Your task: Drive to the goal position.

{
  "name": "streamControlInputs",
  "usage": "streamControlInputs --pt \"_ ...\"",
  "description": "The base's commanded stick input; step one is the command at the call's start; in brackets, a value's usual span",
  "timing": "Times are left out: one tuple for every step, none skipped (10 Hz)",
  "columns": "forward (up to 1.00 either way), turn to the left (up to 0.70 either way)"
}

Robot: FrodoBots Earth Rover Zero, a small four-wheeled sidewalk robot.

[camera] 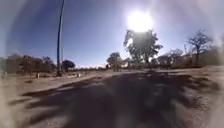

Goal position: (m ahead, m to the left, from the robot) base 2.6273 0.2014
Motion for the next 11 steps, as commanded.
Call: streamControlInputs --pt "0.70 0.00" --pt "0.70 0.00" --pt "0.70 0.00" --pt "0.70 0.00" --pt "0.70 0.00" --pt "0.70 0.00" --pt "0.70 0.00" --pt "0.70 0.00" --pt "0.70 0.00" --pt "0.70 0.00" --pt "0.70 0.00"
